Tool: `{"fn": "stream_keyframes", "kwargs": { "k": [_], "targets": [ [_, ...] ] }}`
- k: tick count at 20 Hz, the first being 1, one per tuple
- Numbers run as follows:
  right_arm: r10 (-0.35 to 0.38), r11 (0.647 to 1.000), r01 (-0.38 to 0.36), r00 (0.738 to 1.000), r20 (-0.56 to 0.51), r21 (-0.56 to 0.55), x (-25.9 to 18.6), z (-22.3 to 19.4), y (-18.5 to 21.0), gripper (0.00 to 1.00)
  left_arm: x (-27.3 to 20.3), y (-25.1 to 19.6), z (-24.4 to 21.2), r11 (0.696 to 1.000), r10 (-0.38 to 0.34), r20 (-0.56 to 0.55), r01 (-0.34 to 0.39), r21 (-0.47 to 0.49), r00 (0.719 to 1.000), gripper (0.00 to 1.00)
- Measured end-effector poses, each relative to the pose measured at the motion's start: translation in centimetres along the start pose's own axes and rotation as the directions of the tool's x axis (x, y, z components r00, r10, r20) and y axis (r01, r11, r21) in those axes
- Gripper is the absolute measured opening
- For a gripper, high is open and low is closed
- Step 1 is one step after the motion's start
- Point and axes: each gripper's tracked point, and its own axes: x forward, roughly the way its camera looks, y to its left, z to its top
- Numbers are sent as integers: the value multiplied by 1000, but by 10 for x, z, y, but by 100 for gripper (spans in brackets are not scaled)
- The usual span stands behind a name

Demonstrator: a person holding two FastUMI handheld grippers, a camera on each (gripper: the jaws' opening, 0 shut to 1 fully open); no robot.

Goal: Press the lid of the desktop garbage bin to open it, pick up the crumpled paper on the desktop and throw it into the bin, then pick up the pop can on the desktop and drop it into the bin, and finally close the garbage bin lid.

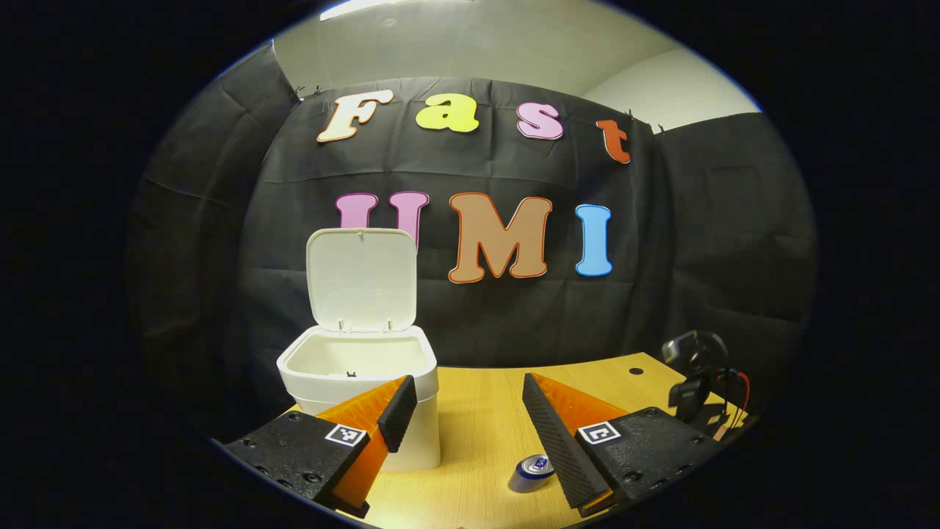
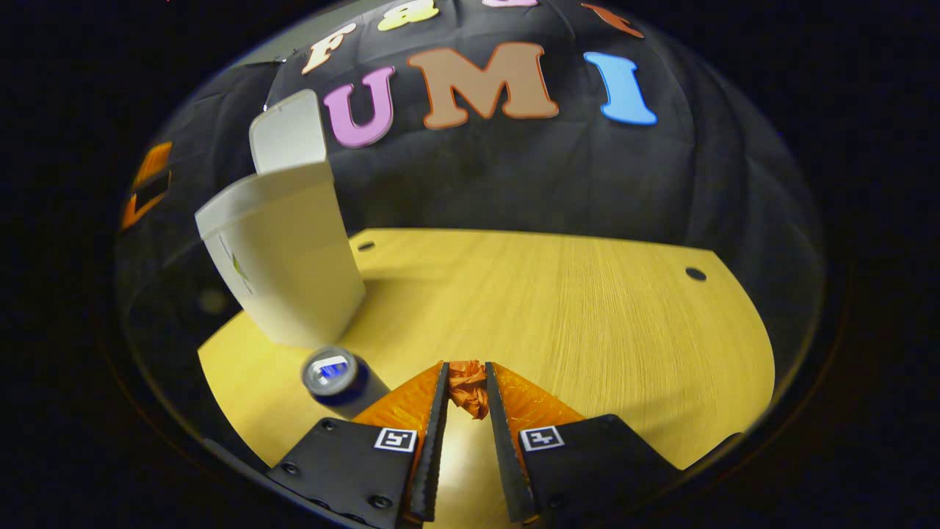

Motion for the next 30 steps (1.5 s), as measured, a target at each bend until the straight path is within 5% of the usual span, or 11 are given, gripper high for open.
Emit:
{"fn": "stream_keyframes", "kwargs": {
  "k": [7, 15, 20, 28, 30],
  "targets": [
    [111, 994, -104, 968, 226, -46, -30, 125, 69, 36, 9, 15, 3, 1000, -27, 12, 27, -7, 1000, 89],
    [225, 974, -199, 920, 322, -111, -20, 203, 150, 38, 4, 69, 1, 999, 25, 10, -25, -21, 1000, 89],
    [314, 947, -272, 894, 320, -170, 6, 228, 215, 34, -4, 103, 1, 997, 71, 11, -71, -16, 997, 89],
    [390, 912, -340, 891, 232, -230, 56, 224, 289, 36, -18, 140, -6, 990, 134, -7, -134, -39, 991, 89],
    [384, 912, -338, 903, 192, -235, 63, 214, 296, 51, -21, 142, -8, 989, 139, -11, -139, -44, 990, 89]
  ]
}}
